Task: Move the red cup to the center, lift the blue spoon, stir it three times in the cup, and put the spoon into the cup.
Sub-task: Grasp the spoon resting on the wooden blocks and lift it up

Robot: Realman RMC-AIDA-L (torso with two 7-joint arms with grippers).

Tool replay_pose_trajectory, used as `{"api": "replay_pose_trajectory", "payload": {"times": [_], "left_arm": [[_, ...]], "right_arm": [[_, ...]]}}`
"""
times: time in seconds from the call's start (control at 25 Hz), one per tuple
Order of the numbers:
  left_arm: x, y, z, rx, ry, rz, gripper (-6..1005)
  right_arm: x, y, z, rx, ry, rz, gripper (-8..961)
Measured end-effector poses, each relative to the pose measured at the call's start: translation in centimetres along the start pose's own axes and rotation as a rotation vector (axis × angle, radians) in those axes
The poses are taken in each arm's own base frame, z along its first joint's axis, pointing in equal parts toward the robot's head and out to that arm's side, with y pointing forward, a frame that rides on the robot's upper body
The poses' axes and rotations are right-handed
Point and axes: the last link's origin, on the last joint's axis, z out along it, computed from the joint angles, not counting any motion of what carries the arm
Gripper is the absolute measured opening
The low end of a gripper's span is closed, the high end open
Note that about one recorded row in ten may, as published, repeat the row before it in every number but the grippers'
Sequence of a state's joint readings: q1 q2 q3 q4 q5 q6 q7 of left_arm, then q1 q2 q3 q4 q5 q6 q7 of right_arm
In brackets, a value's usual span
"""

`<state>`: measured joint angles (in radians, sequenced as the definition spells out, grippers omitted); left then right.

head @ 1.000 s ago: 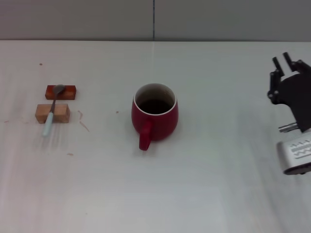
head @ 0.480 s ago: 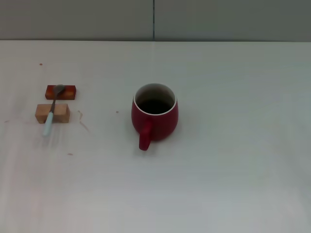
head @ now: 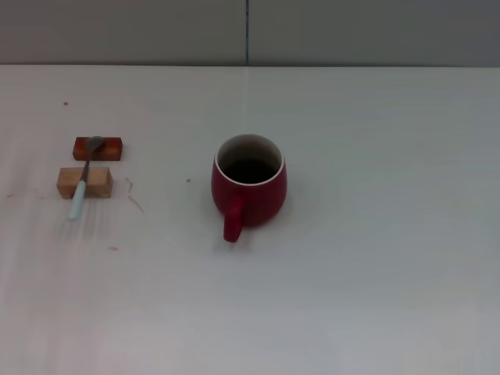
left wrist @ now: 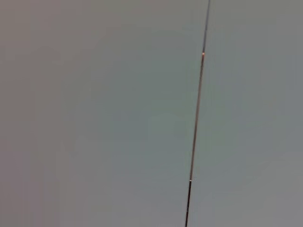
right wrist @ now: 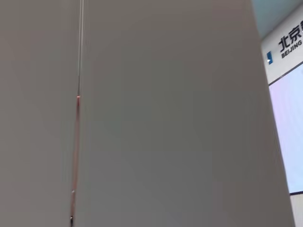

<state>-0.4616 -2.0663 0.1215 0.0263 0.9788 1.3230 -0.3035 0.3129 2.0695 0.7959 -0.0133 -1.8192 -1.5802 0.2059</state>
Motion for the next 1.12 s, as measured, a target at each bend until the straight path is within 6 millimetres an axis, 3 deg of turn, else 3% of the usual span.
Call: {"api": "replay_pose_trajectory", "payload": {"times": [0.28,0.44,0.48,0.52,0.76,1.12], "left_arm": [[-1.1,1.2,-5.5,-0.044,0.003,0.023,798],[-1.8,3.8,-9.9,-0.052,-0.015,0.077,797],[-1.8,3.8,-9.9,-0.052,-0.015,0.077,797],[-1.9,4.8,-11.2,-0.060,-0.025,0.097,797],[-2.3,7.5,-14.2,-0.062,-0.093,0.160,796],[-2.6,9.2,-17.4,-0.033,-0.196,0.143,795]], "right_arm": [[-0.5,-2.2,1.5,0.126,-0.030,-0.014,542],[-0.2,-3.0,3.9,0.125,0.018,-0.032,542],[-0.2,-3.0,3.9,0.125,0.018,-0.032,542],[-0.1,-3.1,4.4,0.124,0.028,-0.034,542],[-0.4,-2.9,6.9,0.098,0.037,-0.076,542],[-0.9,-2.5,8.0,0.082,0.014,-0.149,542]]}}
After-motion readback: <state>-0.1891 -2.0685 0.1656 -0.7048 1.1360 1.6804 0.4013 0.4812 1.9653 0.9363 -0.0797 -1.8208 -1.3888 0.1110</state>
